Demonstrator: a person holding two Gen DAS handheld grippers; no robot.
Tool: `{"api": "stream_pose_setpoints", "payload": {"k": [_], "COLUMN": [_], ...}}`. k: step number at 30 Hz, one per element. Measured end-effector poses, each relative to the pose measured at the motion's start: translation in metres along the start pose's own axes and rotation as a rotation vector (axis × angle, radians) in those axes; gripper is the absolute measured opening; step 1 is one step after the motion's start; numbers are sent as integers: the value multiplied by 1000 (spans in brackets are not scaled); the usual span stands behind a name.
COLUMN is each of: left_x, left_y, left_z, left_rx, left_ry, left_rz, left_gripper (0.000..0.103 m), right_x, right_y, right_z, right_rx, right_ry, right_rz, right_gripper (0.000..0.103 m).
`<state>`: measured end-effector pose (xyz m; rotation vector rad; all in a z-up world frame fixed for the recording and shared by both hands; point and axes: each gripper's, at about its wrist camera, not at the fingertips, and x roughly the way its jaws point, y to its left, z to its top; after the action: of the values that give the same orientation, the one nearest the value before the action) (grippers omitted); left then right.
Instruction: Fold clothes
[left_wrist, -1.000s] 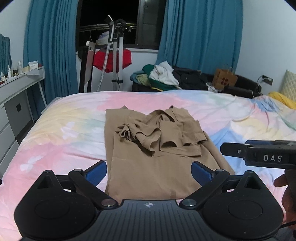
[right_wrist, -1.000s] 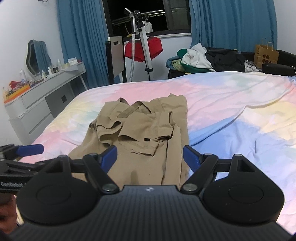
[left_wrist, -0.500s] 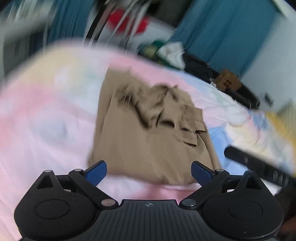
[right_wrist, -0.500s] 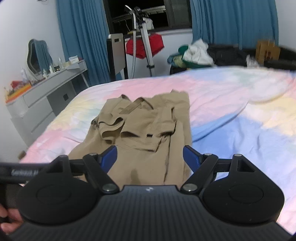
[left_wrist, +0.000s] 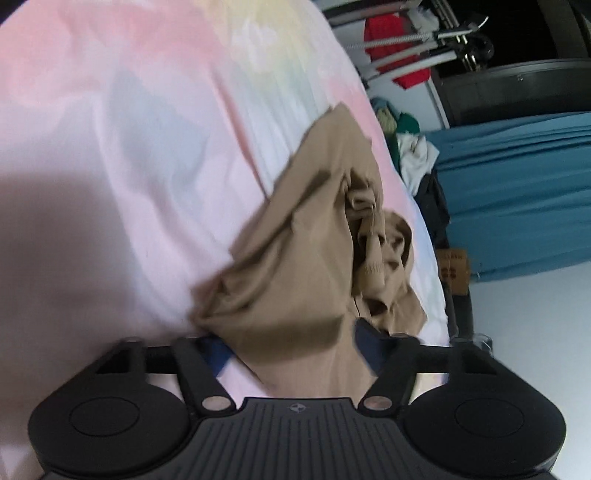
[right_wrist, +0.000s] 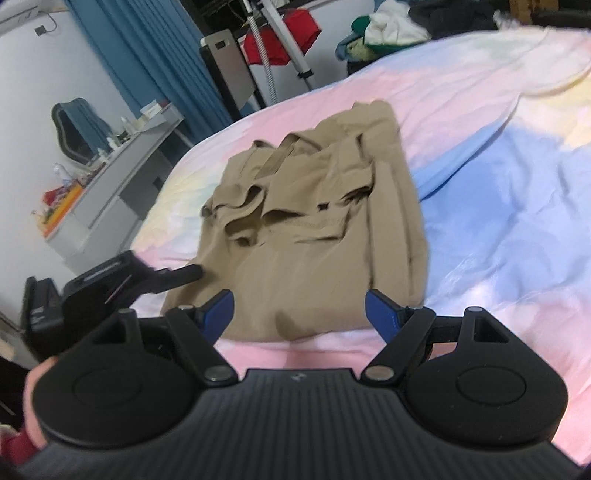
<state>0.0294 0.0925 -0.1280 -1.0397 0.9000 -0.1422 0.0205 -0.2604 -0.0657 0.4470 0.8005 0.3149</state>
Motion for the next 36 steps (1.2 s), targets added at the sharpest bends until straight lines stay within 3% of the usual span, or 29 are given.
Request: {"api": "stream_pose_setpoints", "payload": {"k": [5, 13, 21, 28, 30, 32, 34, 36], "left_x": [-2, -11, -22, -25, -25, -26, -26, -26], "left_y": [-8, -36, -31, -26, -26, -25, -25, -23], "left_z": [3, -2, 1, 6, 7, 8, 9, 9], "left_rx": [34, 124, 81, 55, 50, 49, 47, 26], "left_ry": [-43, -93, -91, -76, -75, -75, -75, -68], "left_rz": [-36, -116, -178, -201, -206, -208, -210, -216], "left_gripper": [25, 18, 16, 16, 15, 15, 15, 15], "right_x": [16, 66, 88, 78, 73, 67, 63, 57], "right_y": [-9, -31, -50, -63, -68, -74, -73, -67], "right_z": [-6, -34, -44, -37, -38, -35, -32, -27], "right_rx": [135, 606, 857, 856, 862, 840, 796, 713], "right_ry": [92, 227, 114, -19, -62, -97, -114, -131], "right_rz": [164, 495, 511, 443, 405, 364, 317, 279], "right_gripper": [80, 82, 82, 80, 74, 60, 29, 18]}}
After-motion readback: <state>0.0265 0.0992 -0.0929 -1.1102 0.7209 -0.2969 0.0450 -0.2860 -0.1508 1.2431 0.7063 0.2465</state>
